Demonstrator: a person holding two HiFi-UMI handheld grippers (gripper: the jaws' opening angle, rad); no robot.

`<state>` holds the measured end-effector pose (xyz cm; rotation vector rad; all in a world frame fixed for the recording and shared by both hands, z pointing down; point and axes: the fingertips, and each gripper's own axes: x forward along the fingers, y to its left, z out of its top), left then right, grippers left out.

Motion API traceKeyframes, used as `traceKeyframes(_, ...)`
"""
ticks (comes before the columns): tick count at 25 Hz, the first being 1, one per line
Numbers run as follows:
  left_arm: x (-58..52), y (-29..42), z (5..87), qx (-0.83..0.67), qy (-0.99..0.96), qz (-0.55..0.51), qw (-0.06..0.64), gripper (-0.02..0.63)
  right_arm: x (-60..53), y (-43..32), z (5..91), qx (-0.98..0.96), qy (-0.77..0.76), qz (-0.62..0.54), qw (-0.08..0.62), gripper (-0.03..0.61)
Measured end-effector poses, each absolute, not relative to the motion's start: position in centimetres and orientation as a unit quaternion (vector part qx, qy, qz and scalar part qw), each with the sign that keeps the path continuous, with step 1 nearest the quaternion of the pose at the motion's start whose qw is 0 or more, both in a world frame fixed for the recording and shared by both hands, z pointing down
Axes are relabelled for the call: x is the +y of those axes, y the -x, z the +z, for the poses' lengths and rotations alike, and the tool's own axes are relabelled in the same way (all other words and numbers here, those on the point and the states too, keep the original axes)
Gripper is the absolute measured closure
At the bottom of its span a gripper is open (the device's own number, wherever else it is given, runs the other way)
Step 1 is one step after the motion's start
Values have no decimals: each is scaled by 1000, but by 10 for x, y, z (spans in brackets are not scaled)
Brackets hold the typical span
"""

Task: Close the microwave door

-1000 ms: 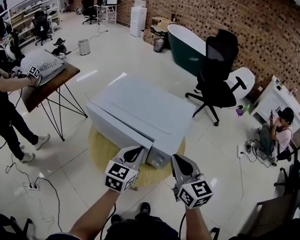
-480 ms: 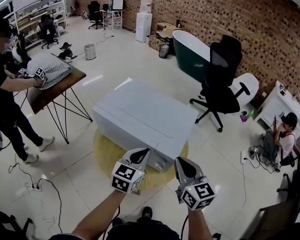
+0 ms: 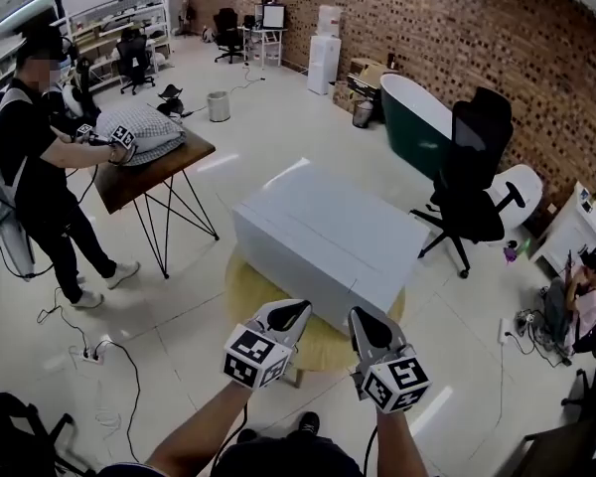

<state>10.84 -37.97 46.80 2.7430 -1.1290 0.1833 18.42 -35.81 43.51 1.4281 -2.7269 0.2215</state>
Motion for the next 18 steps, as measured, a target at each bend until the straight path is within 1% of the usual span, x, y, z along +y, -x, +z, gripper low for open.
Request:
traceKeyframes(9,-346,-51,442,-394,-915,44,79,603,-344,-119,422,-903,-426,53,22,577)
traceKeyframes(18,-327,-35,434,-384,-920,36,76,603,-327,-97,408,-904,-425,35,21,577)
